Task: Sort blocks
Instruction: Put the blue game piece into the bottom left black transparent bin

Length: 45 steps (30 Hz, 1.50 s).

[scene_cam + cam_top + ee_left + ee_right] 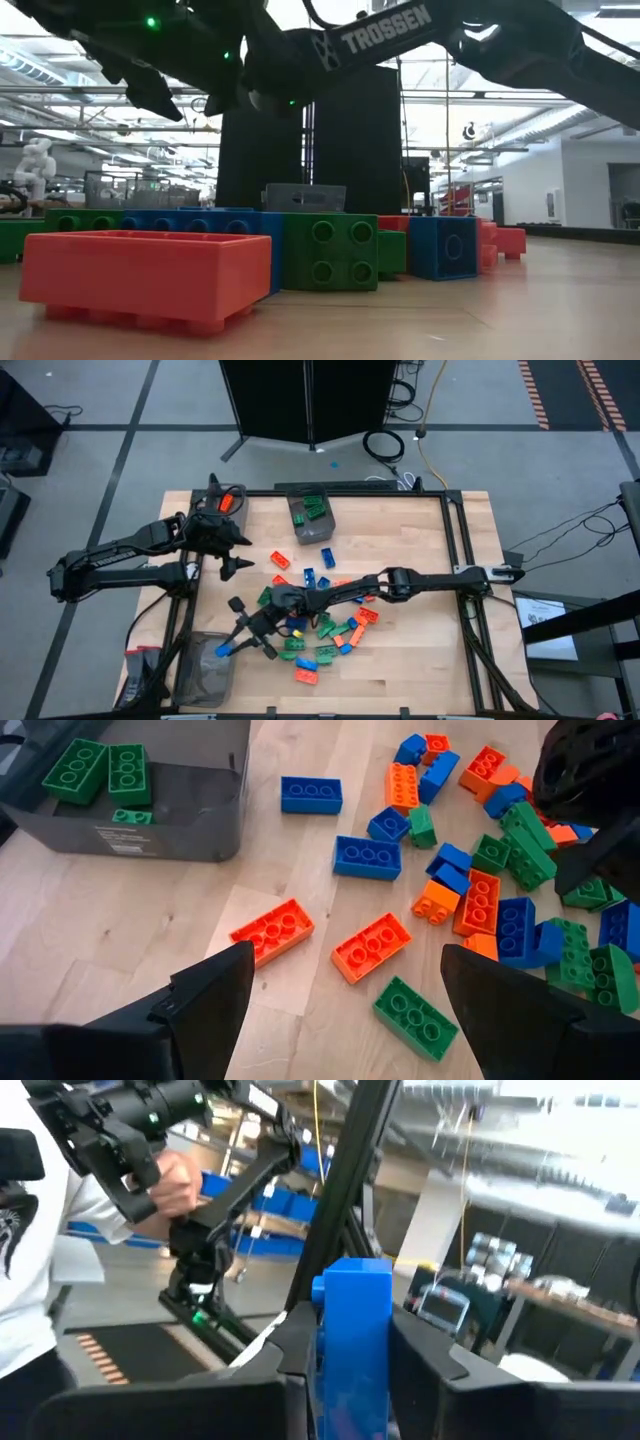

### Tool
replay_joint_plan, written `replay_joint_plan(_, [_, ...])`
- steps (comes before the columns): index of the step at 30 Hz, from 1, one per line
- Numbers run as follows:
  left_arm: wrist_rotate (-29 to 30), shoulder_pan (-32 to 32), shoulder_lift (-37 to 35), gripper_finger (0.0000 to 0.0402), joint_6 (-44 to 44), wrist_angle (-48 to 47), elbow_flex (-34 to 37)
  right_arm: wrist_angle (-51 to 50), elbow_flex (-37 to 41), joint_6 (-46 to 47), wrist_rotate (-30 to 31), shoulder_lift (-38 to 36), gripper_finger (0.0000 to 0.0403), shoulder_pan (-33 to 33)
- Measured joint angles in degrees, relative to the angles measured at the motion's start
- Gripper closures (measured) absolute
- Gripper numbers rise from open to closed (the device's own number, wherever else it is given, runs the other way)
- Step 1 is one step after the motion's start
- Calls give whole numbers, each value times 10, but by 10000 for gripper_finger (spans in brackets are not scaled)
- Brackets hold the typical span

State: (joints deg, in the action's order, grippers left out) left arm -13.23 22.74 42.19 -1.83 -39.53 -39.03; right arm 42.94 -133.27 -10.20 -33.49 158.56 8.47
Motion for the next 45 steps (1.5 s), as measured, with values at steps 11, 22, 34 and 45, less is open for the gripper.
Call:
replay_joint_plan(11, [0,0,0,79,0,0,0,-16,-1,-43,2,0,336,1])
replay_joint_plan(22, [0,0,0,79,0,0,0,-26,-1,-43,53,0,315,1])
replay_joint_plan(34, [0,0,0,79,0,0,0,-36,-1,-20,83,0,255,-4])
replay_joint_plan(45, [0,0,0,79,0,0,0,-118,-1,24,77,-3,242,-8])
